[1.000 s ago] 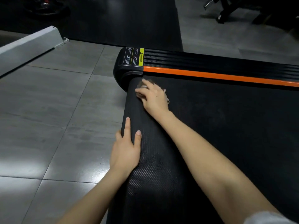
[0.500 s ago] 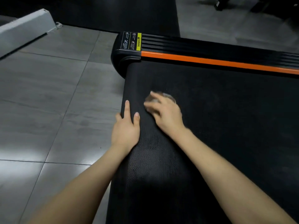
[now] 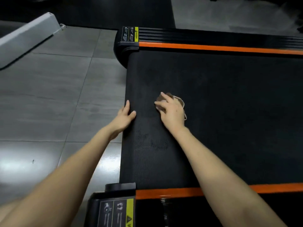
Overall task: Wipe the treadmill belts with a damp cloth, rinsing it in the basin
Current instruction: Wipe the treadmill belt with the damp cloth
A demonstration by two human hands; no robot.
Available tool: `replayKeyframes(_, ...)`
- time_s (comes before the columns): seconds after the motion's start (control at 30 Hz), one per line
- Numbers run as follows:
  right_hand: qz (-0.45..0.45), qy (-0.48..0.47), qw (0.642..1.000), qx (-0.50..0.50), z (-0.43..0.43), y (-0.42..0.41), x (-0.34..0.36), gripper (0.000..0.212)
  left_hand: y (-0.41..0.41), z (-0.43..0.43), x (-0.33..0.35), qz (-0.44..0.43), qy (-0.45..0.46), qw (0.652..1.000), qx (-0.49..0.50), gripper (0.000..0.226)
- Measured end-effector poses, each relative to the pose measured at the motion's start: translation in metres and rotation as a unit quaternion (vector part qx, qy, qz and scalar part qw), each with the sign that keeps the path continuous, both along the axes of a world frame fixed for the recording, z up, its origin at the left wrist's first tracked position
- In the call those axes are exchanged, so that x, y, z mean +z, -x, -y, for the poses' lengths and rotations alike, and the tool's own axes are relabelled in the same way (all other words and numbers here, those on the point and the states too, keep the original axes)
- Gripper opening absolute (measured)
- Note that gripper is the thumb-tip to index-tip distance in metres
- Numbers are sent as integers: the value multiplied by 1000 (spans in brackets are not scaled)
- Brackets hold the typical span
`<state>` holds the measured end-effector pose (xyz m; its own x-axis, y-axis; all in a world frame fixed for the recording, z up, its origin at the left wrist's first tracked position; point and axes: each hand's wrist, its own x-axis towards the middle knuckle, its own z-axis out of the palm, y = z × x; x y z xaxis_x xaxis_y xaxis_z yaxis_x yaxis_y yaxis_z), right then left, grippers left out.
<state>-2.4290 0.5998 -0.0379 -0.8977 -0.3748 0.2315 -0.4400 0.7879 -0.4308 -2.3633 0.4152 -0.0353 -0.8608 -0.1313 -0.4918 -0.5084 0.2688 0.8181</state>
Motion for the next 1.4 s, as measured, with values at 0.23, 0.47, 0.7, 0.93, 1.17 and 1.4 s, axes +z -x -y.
replayKeyframes(0.23,25,26,973,227,32,-128,9,26,-57,0,10,27,-205,968,145,38)
replayKeyframes(0.47,73,-19,980,182,-145,-124,5,41,-75,-9,15,18,-127,989,70,58)
replayKeyframes(0.7,73,40,973,216,-93,-132,9,22,-73,-16,8,-11,-94,991,98,50)
replayKeyframes(0.93,127,-3,910,395,-62,-139,7,31,-72,-8,1,-7,-84,991,106,45)
replayKeyframes(1.17,151,-49,940,303,-198,-109,28,29,-70,-7,4,11,-98,991,96,40)
replayKeyframes(1.4,94,49,923,369,-65,-134,1,23,-65,7,8,56,-189,970,140,49)
